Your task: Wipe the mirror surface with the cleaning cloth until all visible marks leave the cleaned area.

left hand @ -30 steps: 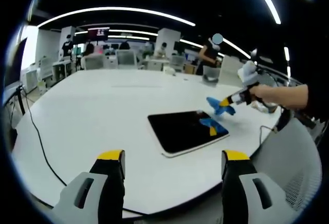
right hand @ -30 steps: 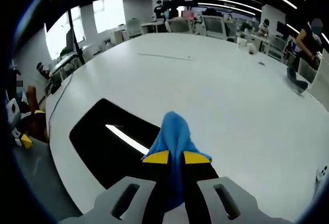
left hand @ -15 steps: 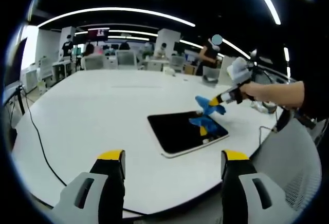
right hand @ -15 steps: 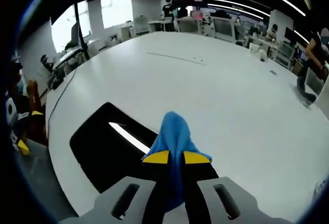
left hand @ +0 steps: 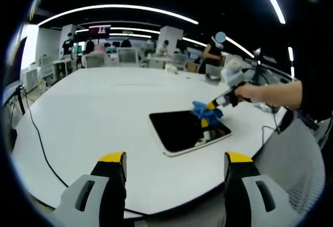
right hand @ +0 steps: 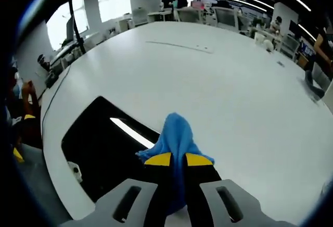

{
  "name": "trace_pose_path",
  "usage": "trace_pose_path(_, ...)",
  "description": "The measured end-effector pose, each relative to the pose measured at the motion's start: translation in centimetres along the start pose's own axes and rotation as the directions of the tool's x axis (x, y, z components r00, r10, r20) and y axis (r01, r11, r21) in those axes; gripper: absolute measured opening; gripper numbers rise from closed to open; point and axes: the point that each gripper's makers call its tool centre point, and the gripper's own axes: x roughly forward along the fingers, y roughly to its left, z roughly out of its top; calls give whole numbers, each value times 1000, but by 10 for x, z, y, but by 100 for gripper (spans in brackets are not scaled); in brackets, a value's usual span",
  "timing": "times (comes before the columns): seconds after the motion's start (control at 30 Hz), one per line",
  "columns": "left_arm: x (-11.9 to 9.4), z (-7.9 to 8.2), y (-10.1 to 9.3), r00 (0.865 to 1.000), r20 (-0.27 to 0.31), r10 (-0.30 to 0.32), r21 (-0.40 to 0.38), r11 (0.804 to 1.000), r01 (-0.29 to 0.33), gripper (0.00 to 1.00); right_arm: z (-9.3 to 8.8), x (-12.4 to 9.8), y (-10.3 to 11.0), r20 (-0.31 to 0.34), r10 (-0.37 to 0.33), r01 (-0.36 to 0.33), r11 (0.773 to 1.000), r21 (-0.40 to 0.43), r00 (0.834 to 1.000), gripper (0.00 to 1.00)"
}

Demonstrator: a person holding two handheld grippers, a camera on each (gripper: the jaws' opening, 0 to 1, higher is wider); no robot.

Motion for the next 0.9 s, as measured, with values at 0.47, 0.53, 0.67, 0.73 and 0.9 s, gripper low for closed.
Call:
trace_pose_path(0.47,0,-1,-1,1000,-4,-11,0,1000,11,76,5,2,10,12,-23,23,1000,0,1000,3)
trace_pose_path(0.53,0,-1,-2,1000,-2,-14,-1,1000,14,76,6,2,12,3,-21,21,1000,14,1000,3)
trace_pose_path(0.67,0,-1,-2,1000,-3,-13,-1,1000,13,76,8,4,17,0,-24,24,1000,12,1000,3)
trace_pose_path(0.73,0,-1,-2,1000,-3,-13,-2,1000,13,76,9,5,19,-2,-25,25,1000,11,1000,3)
trace_pose_path(0.9,-1,-3,-3,1000,-12,-19,-5,1000,19,76,12,7,24,3,-34,34,999,-5,999,3)
